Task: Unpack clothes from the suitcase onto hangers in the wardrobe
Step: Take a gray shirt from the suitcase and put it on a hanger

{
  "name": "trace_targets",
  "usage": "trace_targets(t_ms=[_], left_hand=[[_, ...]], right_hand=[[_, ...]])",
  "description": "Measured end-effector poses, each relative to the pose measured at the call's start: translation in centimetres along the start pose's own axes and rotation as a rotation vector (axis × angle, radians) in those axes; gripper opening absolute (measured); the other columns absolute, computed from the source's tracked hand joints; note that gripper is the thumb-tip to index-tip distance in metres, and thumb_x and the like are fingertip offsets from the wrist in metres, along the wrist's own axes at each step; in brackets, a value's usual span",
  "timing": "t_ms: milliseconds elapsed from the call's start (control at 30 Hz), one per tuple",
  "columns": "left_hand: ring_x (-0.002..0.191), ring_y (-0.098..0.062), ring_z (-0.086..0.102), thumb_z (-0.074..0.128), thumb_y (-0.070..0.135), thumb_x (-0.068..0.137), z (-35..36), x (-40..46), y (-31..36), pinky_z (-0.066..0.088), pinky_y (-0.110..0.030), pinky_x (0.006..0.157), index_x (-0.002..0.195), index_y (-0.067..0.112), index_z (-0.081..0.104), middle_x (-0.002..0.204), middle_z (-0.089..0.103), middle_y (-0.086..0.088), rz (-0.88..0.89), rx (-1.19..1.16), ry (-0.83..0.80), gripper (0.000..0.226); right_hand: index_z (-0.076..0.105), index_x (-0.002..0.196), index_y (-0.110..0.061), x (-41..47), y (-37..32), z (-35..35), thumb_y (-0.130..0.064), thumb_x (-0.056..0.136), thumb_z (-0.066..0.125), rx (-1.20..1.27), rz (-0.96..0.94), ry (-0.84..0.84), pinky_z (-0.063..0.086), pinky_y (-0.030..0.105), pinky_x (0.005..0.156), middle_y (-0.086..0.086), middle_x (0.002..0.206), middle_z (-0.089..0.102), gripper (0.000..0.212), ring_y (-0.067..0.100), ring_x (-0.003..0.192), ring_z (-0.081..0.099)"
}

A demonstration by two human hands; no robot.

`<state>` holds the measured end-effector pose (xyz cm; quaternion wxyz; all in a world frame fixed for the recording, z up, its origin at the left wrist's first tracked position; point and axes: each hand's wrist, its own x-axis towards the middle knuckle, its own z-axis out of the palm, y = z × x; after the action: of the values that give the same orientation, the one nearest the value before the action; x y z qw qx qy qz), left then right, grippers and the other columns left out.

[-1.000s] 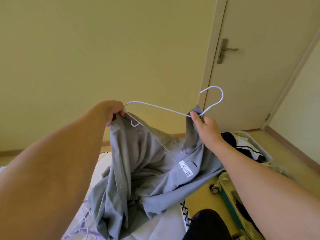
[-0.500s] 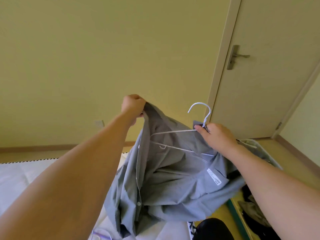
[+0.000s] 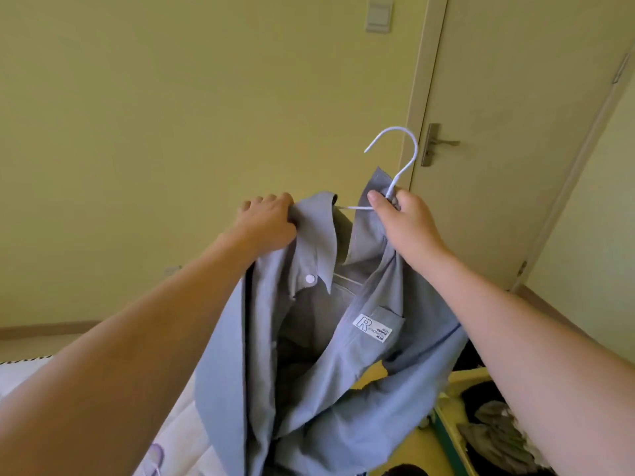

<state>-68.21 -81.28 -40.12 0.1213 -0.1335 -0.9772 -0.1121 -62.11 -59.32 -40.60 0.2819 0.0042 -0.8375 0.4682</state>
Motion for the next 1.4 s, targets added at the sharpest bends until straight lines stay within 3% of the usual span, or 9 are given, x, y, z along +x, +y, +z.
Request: trace_targets(t_ms=[167, 300, 400, 467, 533, 667, 833, 1067, 1400], left_hand=[[0.092, -0.032, 0.057, 0.050, 0.019, 0.090, -3.2, 1.3, 3.5, 0.039, -0.032, 0.070, 0.084, 0.012, 0.058, 0.091, 0.062, -0.009, 0.185, -0.248, 0.077, 0.012], [0.071, -0.032, 0.052, 0.055, 0.028, 0.080, -7.3, 2.2, 5.5, 0.039, -0.033, 0.059, 0.069, 0.009, 0.054, 0.065, 0.054, -0.006, 0.169, -0.309, 0.254, 0.022], [0.060, -0.028, 0.040, 0.050, 0.036, 0.068, -10.8, 2.6, 8.1, 0.031, -0.030, 0.053, 0.059, 0.011, 0.044, 0.054, 0.042, -0.005, 0.165, -0.385, 0.333, 0.027], [0.061, -0.028, 0.041, 0.051, 0.038, 0.069, -12.8, 2.6, 10.3, 0.031, -0.029, 0.053, 0.059, 0.012, 0.046, 0.054, 0.043, -0.004, 0.167, -0.410, 0.374, 0.028], [0.061, -0.029, 0.042, 0.054, 0.034, 0.074, -14.7, 2.5, 12.5, 0.032, -0.029, 0.054, 0.062, 0.011, 0.049, 0.056, 0.045, -0.004, 0.189, -0.412, 0.419, 0.026], [0.065, -0.034, 0.051, 0.052, 0.032, 0.076, -19.0, 1.7, 17.7, 0.032, -0.028, 0.054, 0.064, 0.009, 0.053, 0.059, 0.051, -0.006, 0.301, -0.396, 0.597, 0.026], [0.065, -0.034, 0.048, 0.044, 0.037, 0.075, -24.3, -0.5, 24.9, 0.032, -0.031, 0.058, 0.064, 0.011, 0.052, 0.058, 0.044, -0.007, 0.398, -0.435, 0.792, 0.030], [0.070, -0.035, 0.050, 0.045, 0.038, 0.083, -30.4, -6.2, 35.4, 0.034, -0.032, 0.063, 0.070, 0.008, 0.057, 0.071, 0.055, -0.014, 0.581, -0.652, 0.753, 0.035], [0.078, -0.036, 0.051, 0.043, 0.040, 0.086, -34.3, -18.8, 50.3, 0.037, -0.033, 0.068, 0.084, 0.009, 0.060, 0.090, 0.063, -0.018, 0.962, -0.838, 0.499, 0.036]], right_hand=[[0.043, 0.072, -0.023, 2.1, -4.4, -2.1, -0.050, 0.081, 0.050, 0.006, 0.098, -0.098, 0.034, 0.036, 0.069, -0.007, 0.068, 0.044, 0.030, 0.017, 0.070, 0.044], [0.049, 0.054, -0.021, 3.8, -7.8, -6.5, -0.018, 0.058, 0.043, 0.155, 0.097, -0.199, 0.026, 0.032, 0.064, -0.005, 0.058, 0.043, 0.007, 0.018, 0.068, 0.035], [0.055, 0.089, -0.025, 5.2, -9.4, -10.5, -0.008, 0.078, 0.054, -0.218, 0.008, -0.226, 0.037, 0.030, 0.068, -0.002, 0.082, 0.056, 0.021, 0.018, 0.079, 0.049], [0.055, 0.109, -0.023, 6.3, -10.1, -13.2, -0.031, 0.085, 0.060, -0.401, -0.016, -0.235, 0.044, 0.032, 0.076, -0.001, 0.098, 0.062, 0.025, 0.018, 0.091, 0.057], [0.060, 0.104, -0.015, 6.5, -11.3, -15.8, -0.054, 0.087, 0.057, -0.568, 0.026, -0.223, 0.044, 0.033, 0.073, 0.005, 0.095, 0.066, 0.042, 0.025, 0.088, 0.061], [0.067, 0.109, -0.005, 5.5, -15.6, -21.5, -0.051, 0.096, 0.048, -0.603, 0.062, -0.008, 0.043, 0.032, 0.079, 0.016, 0.108, 0.066, 0.052, 0.031, 0.099, 0.062], [0.066, 0.102, -0.008, 2.9, -21.0, -28.6, -0.034, 0.096, 0.044, -0.767, -0.006, 0.355, 0.040, 0.032, 0.073, 0.022, 0.110, 0.065, 0.035, 0.037, 0.100, 0.060], [0.055, 0.111, -0.008, -4.5, -27.2, -38.8, -0.037, 0.094, 0.043, -1.007, 0.025, 0.780, 0.041, 0.037, 0.076, 0.018, 0.117, 0.063, 0.036, 0.039, 0.106, 0.058], [0.038, 0.106, -0.010, -20.3, -32.0, -51.2, -0.035, 0.095, 0.035, -1.194, 0.279, 1.060, 0.036, 0.039, 0.076, 0.017, 0.119, 0.058, 0.027, 0.037, 0.106, 0.055]])
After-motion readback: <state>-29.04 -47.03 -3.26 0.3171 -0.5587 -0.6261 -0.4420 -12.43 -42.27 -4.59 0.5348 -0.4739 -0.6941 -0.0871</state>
